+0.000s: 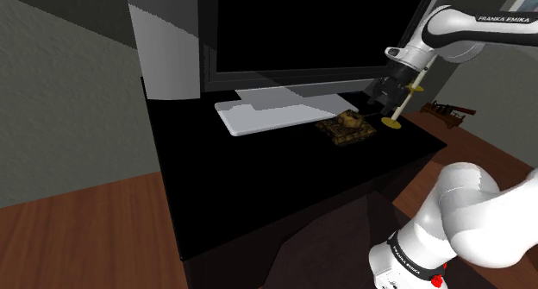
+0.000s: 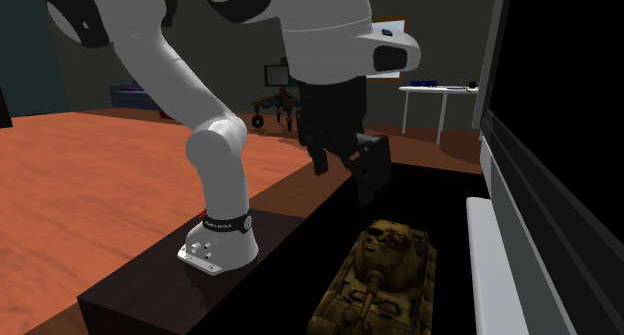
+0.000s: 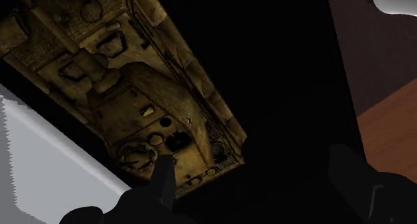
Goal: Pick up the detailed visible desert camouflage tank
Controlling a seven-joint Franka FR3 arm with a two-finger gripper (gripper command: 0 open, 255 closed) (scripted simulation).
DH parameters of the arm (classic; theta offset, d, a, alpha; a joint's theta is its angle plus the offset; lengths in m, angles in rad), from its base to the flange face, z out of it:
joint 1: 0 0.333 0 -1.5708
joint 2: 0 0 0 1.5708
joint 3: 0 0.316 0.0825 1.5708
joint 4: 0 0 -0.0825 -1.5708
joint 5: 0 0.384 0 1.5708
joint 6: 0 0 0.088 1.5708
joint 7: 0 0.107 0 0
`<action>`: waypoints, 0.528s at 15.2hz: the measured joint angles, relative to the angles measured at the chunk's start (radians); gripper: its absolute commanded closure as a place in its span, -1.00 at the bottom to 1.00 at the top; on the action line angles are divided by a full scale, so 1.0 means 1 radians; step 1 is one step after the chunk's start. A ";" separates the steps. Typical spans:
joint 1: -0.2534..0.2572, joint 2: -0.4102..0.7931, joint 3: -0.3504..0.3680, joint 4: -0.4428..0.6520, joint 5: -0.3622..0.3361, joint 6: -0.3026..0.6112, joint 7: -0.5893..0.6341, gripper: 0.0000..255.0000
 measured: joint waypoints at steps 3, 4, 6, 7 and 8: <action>0.161 0.110 -0.176 0.095 0.020 0.014 -0.227 -1.00; 0.233 0.156 -0.259 0.145 0.033 0.009 -0.314 -1.00; 0.394 0.229 -0.430 0.213 0.063 0.017 -0.468 -1.00; 0.427 0.236 -0.461 0.218 0.063 0.022 -0.497 -1.00; 0.452 0.242 -0.485 0.221 0.064 0.029 -0.512 -1.00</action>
